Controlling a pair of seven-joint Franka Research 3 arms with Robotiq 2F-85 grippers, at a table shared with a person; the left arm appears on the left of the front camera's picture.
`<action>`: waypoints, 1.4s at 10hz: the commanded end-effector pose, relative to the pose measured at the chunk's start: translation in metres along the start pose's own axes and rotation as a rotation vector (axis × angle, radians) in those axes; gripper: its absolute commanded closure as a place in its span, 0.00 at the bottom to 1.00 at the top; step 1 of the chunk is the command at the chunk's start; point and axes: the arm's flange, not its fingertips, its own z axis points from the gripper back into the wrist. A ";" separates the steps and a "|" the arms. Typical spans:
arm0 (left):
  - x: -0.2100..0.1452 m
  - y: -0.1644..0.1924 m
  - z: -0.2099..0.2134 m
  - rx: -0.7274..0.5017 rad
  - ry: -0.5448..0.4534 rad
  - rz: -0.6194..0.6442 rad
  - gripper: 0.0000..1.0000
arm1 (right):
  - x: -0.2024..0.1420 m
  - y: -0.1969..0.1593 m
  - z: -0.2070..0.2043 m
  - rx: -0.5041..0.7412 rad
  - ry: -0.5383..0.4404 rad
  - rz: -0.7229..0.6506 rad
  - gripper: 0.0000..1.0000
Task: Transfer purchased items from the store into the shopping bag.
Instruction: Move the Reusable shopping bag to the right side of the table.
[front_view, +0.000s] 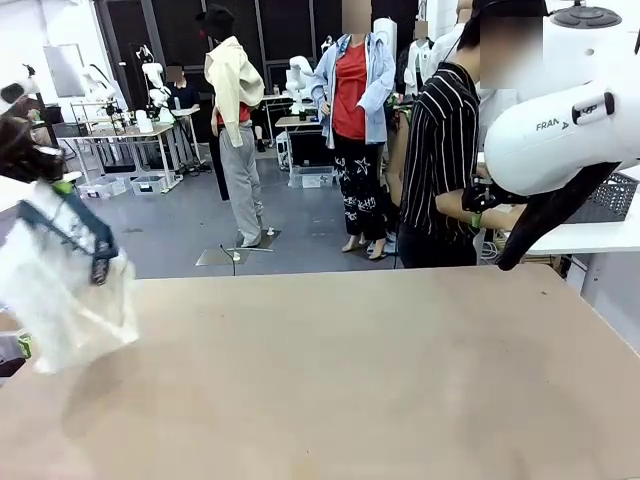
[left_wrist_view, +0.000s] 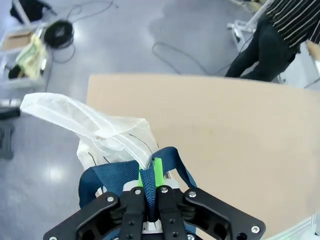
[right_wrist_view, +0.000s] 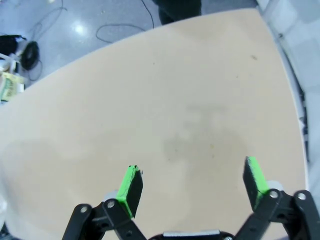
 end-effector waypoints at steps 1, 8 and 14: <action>-0.025 0.012 0.003 -0.019 0.072 0.011 1.00 | 0.001 0.000 -0.001 0.007 0.003 0.010 0.00; -0.038 0.015 -0.018 0.036 0.158 -0.058 0.36 | 0.001 0.000 -0.001 0.007 0.003 0.010 0.00; -0.032 -0.107 0.052 0.071 -0.149 -0.357 0.00 | 0.001 0.000 -0.001 0.007 0.003 0.010 0.00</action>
